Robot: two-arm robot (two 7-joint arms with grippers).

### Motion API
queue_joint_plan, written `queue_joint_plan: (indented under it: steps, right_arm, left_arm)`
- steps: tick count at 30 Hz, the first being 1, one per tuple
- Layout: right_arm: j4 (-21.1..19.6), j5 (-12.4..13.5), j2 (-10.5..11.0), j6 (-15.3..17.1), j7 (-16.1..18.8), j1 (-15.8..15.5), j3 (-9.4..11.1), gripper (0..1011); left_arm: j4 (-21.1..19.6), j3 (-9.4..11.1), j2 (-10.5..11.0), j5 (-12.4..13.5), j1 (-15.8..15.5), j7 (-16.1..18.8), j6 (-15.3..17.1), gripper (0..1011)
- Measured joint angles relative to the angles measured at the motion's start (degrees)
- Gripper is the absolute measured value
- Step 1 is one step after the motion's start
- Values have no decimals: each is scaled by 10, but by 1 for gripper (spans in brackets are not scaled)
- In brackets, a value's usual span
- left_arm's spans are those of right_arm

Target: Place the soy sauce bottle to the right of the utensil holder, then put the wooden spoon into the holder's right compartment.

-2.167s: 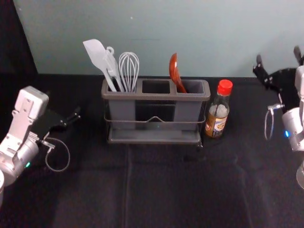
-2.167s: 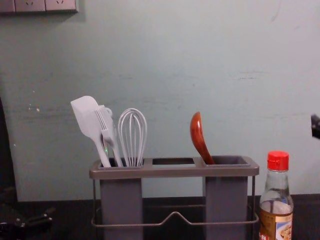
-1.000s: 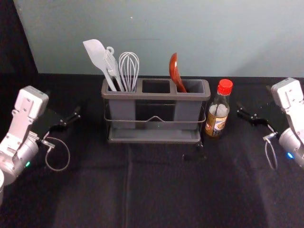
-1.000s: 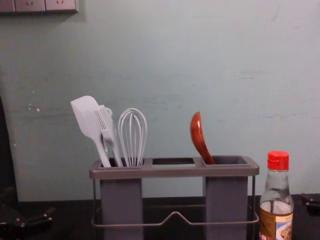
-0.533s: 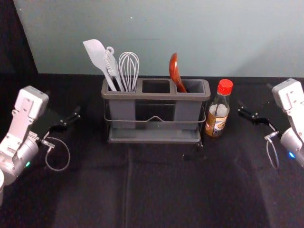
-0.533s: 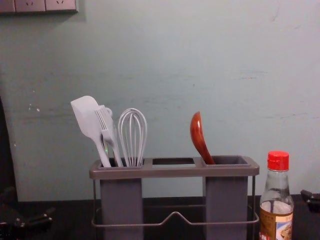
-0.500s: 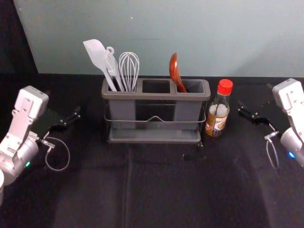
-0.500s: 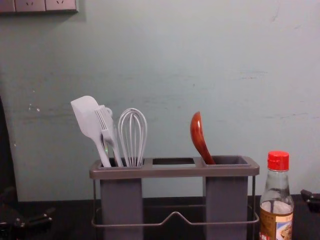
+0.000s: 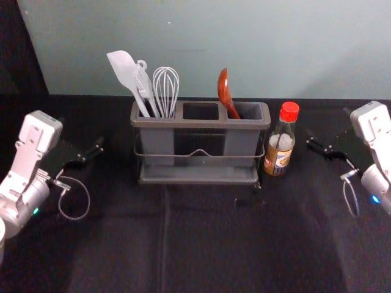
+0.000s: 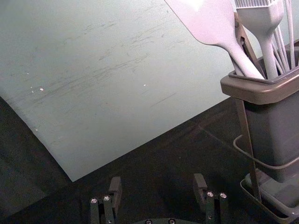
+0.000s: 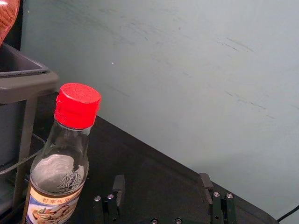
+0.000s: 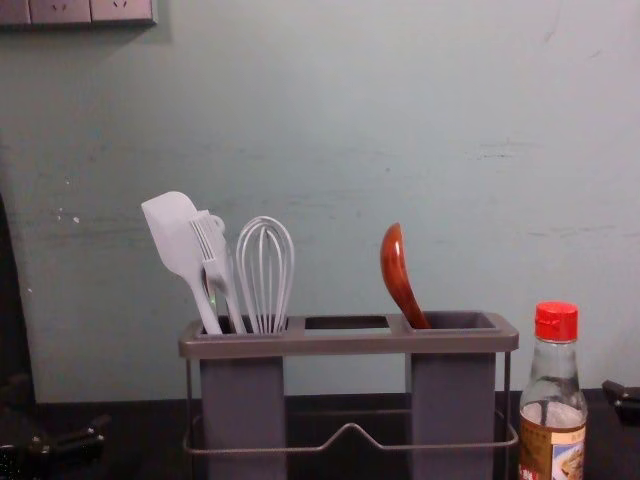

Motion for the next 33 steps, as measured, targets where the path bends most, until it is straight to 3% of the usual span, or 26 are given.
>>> queue_joint_plan:
  steps: [33]
  right_arm:
    - [0,-1,1,2,2,0,0,1004]
  left_arm:
    - [0,0,0,0,0,0,0,1005]
